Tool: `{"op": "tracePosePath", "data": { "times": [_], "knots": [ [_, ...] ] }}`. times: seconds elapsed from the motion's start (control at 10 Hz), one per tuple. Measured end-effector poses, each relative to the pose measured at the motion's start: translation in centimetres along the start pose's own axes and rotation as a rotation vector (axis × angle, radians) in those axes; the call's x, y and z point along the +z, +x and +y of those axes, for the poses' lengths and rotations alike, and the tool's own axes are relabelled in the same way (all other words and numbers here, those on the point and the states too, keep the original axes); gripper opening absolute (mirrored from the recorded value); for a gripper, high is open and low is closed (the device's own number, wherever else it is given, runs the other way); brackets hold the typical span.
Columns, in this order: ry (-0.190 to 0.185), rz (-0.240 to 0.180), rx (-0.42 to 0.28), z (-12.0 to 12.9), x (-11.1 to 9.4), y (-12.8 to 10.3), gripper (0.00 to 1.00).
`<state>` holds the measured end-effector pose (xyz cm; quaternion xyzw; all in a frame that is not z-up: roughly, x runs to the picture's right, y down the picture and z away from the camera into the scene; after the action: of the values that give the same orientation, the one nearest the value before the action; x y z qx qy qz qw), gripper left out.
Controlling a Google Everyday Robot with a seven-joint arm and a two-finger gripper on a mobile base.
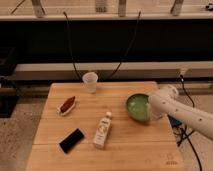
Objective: Pick up the ceramic bowl
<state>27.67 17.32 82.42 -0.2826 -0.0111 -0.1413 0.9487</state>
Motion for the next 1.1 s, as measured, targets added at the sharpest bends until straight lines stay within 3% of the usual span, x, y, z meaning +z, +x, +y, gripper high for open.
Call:
{"op": "tracePosePath", "data": {
  "times": [1.1],
  "knots": [
    [0.006, 0.019, -0.054, -2.0, -4.9, 0.2, 0.03]
  ]
}}
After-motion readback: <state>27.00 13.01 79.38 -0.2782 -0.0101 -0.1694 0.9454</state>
